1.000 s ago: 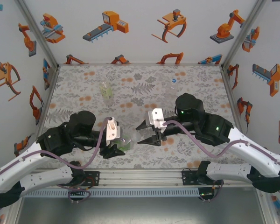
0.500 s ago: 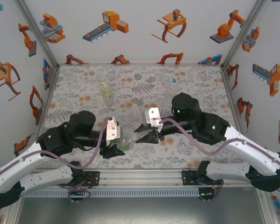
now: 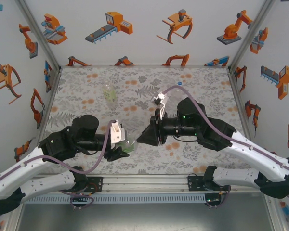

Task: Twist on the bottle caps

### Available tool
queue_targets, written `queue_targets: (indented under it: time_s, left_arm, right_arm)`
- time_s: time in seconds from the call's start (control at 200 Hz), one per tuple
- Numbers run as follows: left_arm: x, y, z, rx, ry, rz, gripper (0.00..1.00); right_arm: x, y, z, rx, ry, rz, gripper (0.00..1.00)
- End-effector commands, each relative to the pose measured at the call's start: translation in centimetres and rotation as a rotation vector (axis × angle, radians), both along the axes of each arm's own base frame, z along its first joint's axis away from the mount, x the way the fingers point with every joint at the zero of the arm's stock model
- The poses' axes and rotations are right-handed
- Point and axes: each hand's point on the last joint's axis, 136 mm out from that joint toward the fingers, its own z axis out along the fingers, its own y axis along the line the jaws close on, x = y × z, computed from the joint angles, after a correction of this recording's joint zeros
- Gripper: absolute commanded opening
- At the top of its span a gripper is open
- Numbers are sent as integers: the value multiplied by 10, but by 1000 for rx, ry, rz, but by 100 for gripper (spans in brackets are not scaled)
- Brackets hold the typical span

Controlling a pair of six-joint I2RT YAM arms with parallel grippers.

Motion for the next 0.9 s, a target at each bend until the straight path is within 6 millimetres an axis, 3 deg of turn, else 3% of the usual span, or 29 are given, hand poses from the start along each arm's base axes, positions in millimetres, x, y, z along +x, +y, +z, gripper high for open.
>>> queue_targets:
  time_s: [0.0,0.145,0.335,0.411,0.491,0.671,0.896]
  left_arm:
    - [8,0,2,-7,-63,23,0]
    - [11,-1,2,-6,-80,32,0]
    - [9,-2,1,-4,-76,23,0]
    - [8,-2,1,0,-69,15,0]
    - [8,-2,-2,1,-66,14,0]
    - [6,-4,-3,-1,-53,1,0]
    - [-3,1,-4,7,-52,-35,0]
  right_arm:
    - [26,-18,-28,-14,515,-376,0]
    - [27,-27,-57,-29,827,-550,0]
    - [32,-20,-55,-44,791,-545,0]
    - [34,-20,-49,-49,741,-535,1]
    - [36,-21,-41,-58,666,-513,22]
    - [36,-19,-9,-54,442,-405,54]
    - [27,-23,29,-19,47,-219,56]
